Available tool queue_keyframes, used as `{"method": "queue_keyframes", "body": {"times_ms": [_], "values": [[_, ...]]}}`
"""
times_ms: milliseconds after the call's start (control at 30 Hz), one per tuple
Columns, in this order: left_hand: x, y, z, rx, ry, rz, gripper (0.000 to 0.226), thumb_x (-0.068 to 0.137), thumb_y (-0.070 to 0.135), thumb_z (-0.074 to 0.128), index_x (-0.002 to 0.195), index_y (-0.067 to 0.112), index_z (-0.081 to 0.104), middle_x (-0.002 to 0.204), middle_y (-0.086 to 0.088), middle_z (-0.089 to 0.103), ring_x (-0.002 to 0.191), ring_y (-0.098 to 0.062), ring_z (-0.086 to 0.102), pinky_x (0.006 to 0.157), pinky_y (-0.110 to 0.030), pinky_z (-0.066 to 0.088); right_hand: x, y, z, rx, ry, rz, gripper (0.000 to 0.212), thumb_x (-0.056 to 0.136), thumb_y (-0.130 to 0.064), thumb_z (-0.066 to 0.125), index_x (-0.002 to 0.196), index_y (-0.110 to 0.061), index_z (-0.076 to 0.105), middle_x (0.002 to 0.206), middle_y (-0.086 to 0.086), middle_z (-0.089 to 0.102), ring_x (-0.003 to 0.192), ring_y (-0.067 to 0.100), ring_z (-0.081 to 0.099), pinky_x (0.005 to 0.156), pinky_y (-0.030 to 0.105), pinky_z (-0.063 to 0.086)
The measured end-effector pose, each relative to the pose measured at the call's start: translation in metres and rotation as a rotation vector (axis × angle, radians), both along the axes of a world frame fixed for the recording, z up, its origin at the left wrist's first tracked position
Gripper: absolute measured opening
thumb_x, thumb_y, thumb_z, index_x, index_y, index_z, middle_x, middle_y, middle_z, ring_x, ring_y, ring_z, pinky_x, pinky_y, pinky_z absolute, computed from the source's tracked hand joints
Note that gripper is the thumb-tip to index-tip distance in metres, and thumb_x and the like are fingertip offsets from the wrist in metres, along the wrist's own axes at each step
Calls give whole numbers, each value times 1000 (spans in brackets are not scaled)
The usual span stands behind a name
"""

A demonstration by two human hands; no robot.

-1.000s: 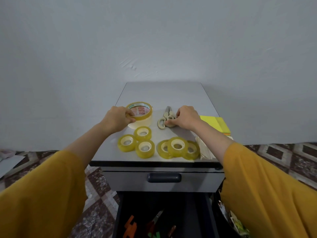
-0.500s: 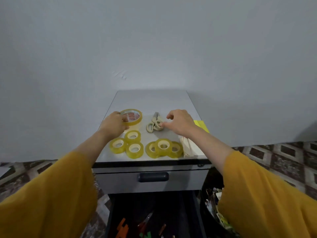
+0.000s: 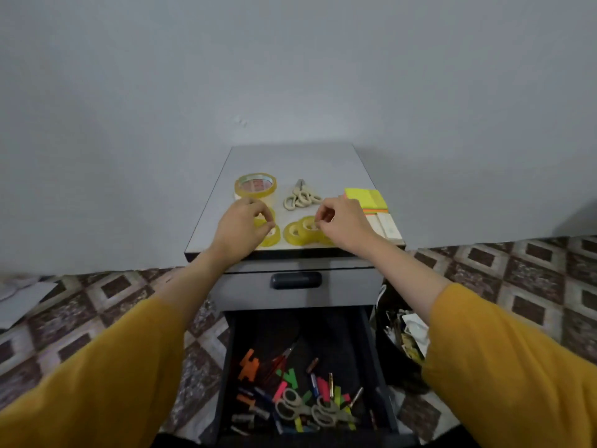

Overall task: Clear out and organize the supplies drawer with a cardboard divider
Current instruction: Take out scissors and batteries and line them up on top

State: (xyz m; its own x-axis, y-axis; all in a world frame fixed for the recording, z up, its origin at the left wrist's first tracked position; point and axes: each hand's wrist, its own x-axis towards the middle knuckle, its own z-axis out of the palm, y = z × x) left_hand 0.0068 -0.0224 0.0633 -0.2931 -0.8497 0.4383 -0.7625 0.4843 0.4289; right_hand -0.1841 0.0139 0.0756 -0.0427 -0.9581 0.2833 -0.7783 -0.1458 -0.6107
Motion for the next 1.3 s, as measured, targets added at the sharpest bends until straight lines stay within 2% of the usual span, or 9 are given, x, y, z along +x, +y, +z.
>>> {"method": "queue_keyframes", "body": {"times_ms": [233, 333, 467, 600, 733, 867, 1000, 1133, 1300], "values": [[9, 73, -58, 223, -108, -106, 10, 82, 20, 69, 85, 11, 74, 86, 1, 63, 81, -13, 57, 75, -22, 41, 13, 60, -59, 171, -94, 115, 10, 81, 1, 59, 78, -5, 67, 71, 1, 59, 64, 11, 53, 58, 17, 41], [18, 92, -95, 348, -126, -117, 11, 84, 17, 68, 88, 10, 75, 92, -2, 70, 80, -11, 60, 82, -25, 48, 15, 75, -97, 266, -104, 119, 12, 83, 1, 59, 77, -6, 67, 76, 3, 63, 70, 11, 55, 62, 17, 41], [22, 109, -138, 539, -198, -86, 16, 88, 18, 62, 99, 11, 73, 98, -1, 69, 80, -3, 52, 76, -11, 37, 17, 89, -147, 391, -119, 102, 11, 84, -1, 60, 81, -3, 70, 81, 6, 66, 77, 11, 56, 63, 14, 40], [25, 115, -180, 766, -230, -60, 16, 89, 19, 61, 99, 12, 72, 101, -5, 70, 84, -9, 58, 79, -19, 45, 20, 93, -195, 533, -86, 106, 9, 83, -4, 63, 82, -9, 71, 88, 6, 68, 86, 15, 60, 74, 23, 46], [22, 117, -210, 896, -271, -68, 21, 90, 20, 60, 105, 9, 70, 106, -11, 68, 107, -21, 57, 100, -29, 38, 20, 95, -235, 688, -42, 80, 12, 82, -4, 62, 86, -8, 72, 92, 10, 66, 80, 19, 62, 66, 27, 48], [18, 111, -239, 1003, -328, -76, 21, 91, 20, 58, 107, 10, 68, 107, -9, 67, 104, -22, 59, 90, -33, 48, 17, 101, -264, 842, 127, 60, 14, 85, -11, 60, 92, -4, 70, 96, 13, 63, 90, 29, 62, 71, 32, 49], [13, 109, -263, 1015, -412, -99, 23, 91, 18, 57, 110, 9, 65, 107, -10, 66, 96, -23, 62, 82, -34, 52, 20, 109, -282, 941, 288, 112, 22, 91, -15, 51, 101, 1, 63, 103, 16, 58, 100, 32, 59, 79, 35, 47], [8, 108, -280, 949, -451, -109, 31, 88, 14, 58, 119, 11, 60, 123, -9, 56, 111, -24, 55, 92, -35, 47, 26, 106, -296, 930, 345, 137, 25, 92, -15, 52, 112, -1, 57, 116, 17, 57, 107, 32, 56, 85, 36, 46], [2, 107, -299, 879, -505, -183, 46, 85, 11, 62, 130, 14, 51, 134, -4, 48, 123, -22, 46, 99, -34, 43, 29, 106, -305, 892, 381, 155, 24, 90, -19, 55, 107, -3, 57, 112, 15, 60, 104, 31, 58, 82, 34, 45]]}}
